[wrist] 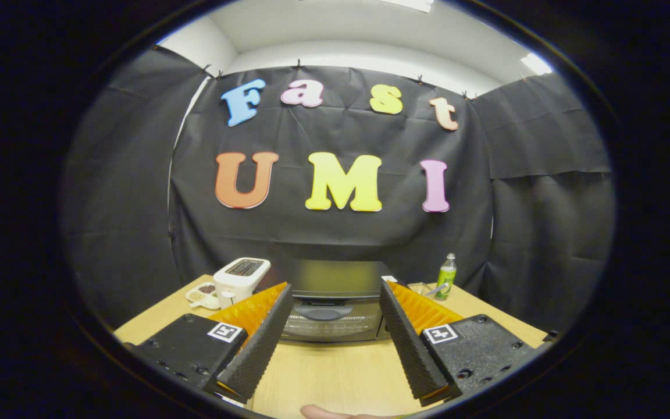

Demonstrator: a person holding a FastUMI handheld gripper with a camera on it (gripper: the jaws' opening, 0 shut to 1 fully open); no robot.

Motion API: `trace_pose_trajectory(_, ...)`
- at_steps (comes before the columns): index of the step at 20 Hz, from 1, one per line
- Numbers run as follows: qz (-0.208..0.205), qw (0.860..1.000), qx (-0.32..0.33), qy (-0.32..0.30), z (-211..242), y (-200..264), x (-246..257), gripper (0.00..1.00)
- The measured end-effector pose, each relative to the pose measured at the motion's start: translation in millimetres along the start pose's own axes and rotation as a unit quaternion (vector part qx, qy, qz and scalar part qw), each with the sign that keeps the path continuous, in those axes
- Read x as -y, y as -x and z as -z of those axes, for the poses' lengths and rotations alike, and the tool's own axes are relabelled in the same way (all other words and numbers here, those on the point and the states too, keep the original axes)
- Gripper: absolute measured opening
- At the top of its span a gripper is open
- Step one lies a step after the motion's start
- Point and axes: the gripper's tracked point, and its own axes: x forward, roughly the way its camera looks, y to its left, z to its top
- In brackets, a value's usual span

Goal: Open the toaster oven, put the food inside, and close the toaster oven door.

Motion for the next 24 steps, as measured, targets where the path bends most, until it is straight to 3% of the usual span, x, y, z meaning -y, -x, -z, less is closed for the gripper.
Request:
trace_pose_trajectory(5, 0.005, 1.000, 0.022, 0.017, -52.5, 58.0, 2.2, 0.98)
trace_pose_trajectory(8, -0.023, 0.999, 0.026, -0.006, -64.4, 98.8, -11.5, 1.00)
trace_pose_trajectory(11, -0.007, 0.999, 0.041, 0.014, -67.1, 126.6, -6.2, 1.00)
trace_pose_trajectory(15, 0.001, 0.998, 0.051, 0.037, -64.5, 138.0, -10.9, 1.00)
trace_pose_trajectory(19, -0.021, 0.999, 0.045, 0.021, -54.5, 141.8, -8.9, 1.00)
trace_pose_trajectory(24, -0.006, 0.999, 0.052, -0.007, -52.2, 146.8, 20.8, 1.00)
